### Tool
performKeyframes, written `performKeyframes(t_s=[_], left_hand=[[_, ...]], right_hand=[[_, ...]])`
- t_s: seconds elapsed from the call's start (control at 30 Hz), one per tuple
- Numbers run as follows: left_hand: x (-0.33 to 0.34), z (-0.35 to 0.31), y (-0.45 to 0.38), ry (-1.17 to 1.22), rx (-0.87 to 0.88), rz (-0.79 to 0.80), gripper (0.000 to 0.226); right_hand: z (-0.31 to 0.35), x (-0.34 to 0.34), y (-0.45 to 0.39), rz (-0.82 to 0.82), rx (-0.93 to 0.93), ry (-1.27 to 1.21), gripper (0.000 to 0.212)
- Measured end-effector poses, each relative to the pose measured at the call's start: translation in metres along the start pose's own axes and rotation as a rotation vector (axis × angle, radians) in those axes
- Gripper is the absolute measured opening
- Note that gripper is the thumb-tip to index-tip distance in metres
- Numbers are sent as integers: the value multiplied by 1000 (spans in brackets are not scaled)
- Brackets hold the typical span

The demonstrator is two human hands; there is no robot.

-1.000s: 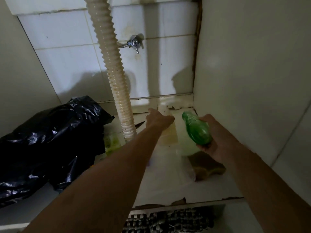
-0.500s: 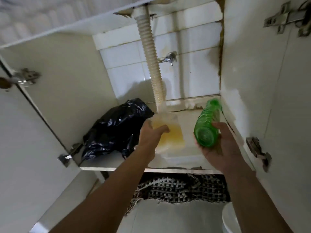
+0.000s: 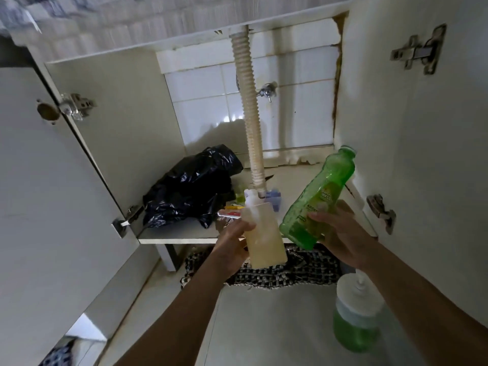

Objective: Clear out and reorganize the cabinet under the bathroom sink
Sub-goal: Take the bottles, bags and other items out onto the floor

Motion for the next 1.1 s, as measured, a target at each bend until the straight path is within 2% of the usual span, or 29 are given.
performKeyframes(t_s=[0.07, 0.13, 0.17, 0.23, 0.3, 0.37, 0.47, 0.57, 0.73, 0.8, 0.9, 1.0, 1.1], left_hand=[[4, 3, 2, -152, -19, 47, 49], [3, 11, 3, -389, -61, 77, 58], [1, 17, 4, -525, -97, 92, 63], [-2, 31, 10, -737, -147, 131, 57], [-6, 45, 16, -852, -161, 165, 44], [-17, 62, 20, -936, -173, 170, 50], [-42, 90, 25, -969, -186, 112, 75], [-69, 114, 29, -1009, -170, 30, 79], [-92, 135, 28, -1028, -188, -78, 86], [-91, 138, 26, -1030, -182, -95, 86], [-89, 144, 22, -1029, -180, -105, 85], [-90, 153, 18, -999, -185, -101, 92], [-86, 163, 19, -1065, -178, -53, 100]], right_hand=[[-5, -7, 4, -53, 15, 76, 35], [-10, -15, 8, -109, 52, 152, 43], [-13, -19, 11, -133, 69, 185, 43], [-20, -24, 18, -175, 121, 270, 38], [-30, -27, 25, -207, 177, 389, 34], [-41, -32, 29, -249, 222, 479, 32], [-66, -43, 31, -286, 296, 566, 32], [-93, -50, 32, -289, 351, 632, 24], [-133, -71, 32, -366, 448, 689, 28], [-151, -88, 32, -440, 501, 759, 40], [-172, -99, 36, -531, 551, 876, 43], [-198, -101, 43, -532, 648, 962, 47], [-224, -107, 50, -548, 681, 980, 64]])
Point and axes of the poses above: each hand's wrist, its own y-axis away from the middle knuckle, its own x-axis out of the palm, z = x × y, the point moved 9 cm from there along -y, towards the middle knuckle, and after that the axes turned 5 degrees about x, right-handed, at the moved point
